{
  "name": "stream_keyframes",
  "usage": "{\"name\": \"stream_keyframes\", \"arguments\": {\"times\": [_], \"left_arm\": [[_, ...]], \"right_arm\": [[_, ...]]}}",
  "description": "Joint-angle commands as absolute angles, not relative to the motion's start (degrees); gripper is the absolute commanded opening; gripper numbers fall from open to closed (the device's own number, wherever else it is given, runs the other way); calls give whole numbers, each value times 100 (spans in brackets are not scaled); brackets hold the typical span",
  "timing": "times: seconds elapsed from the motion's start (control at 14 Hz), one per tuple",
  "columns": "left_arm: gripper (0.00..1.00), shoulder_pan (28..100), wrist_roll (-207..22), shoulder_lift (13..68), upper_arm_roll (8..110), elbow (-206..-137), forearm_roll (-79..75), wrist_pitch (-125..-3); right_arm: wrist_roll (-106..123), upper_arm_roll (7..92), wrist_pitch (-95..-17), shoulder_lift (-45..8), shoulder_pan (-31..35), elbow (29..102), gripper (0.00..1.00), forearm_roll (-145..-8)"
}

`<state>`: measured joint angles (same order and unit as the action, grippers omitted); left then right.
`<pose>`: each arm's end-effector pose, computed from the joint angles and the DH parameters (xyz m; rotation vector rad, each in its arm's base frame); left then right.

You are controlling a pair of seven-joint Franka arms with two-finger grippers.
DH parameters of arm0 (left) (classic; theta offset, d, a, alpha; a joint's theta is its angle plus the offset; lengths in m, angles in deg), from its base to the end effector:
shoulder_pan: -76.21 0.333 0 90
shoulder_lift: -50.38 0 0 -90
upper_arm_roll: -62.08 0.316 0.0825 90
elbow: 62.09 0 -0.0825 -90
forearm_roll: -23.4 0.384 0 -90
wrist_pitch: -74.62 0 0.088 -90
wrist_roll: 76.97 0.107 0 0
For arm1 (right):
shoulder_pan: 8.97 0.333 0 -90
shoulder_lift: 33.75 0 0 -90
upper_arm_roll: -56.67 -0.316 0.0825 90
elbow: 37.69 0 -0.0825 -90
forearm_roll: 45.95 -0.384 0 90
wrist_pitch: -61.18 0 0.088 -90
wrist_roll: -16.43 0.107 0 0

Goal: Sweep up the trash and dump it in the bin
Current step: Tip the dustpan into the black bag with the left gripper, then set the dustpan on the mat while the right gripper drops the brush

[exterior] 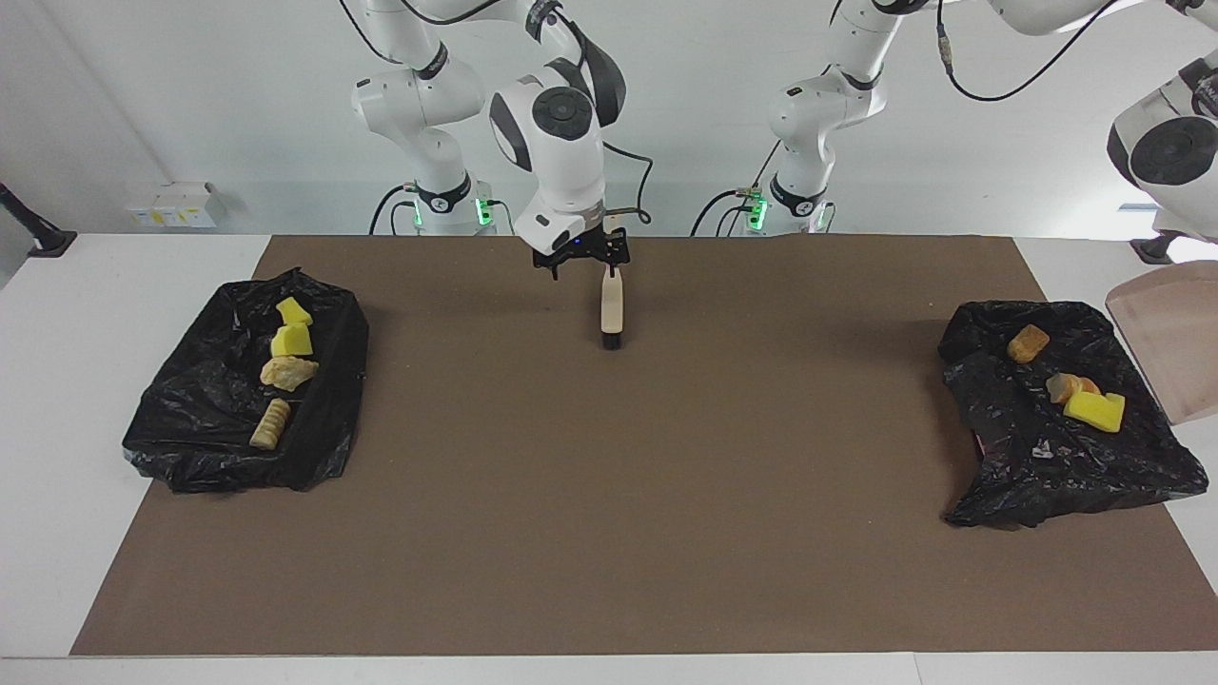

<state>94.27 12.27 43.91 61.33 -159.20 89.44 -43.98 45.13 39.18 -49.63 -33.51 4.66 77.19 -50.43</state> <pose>0.5874 0.2331 0.5770 -1.4173 1.6433 0.8671 0.4650 0.2868 0.4473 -3.1114 -0.0183 0.1581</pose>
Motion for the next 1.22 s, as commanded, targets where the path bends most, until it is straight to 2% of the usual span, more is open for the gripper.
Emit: {"name": "stream_keyframes", "arguments": {"times": [0.0, 0.36, 0.57, 0.79, 1.0, 1.14], "left_arm": [[0, 8959, 647, 4554, 6138, -16062, 8276, -3685], [0, 8211, -575, 4677, 6129, -16193, 6325, -2892], [0, 8184, -1480, 4958, 6146, -16902, 4918, -3031], [0, 8105, -2446, 4915, 6129, -17177, 4460, -3278], [0, 7693, -4026, 4775, 6138, -17379, 4106, -3322], [0, 7264, -4958, 4739, 6138, -17423, 4010, -3313]], "right_arm": [[4359, 3857, -5071, -3243, 167, 7394, 100, -4622], [3956, 3857, -4695, -3304, -500, 6700, 100, -4182], [3402, 4031, -4018, -3348, -774, 6147, 100, -4182], [3199, 4750, -3481, -3559, -686, 5794, 100, -4199], [2753, 5436, -3165, -3849, -634, 5627, 100, -4296], [2313, 6199, -2849, -3955, -214, 5487, 100, -4305]]}}
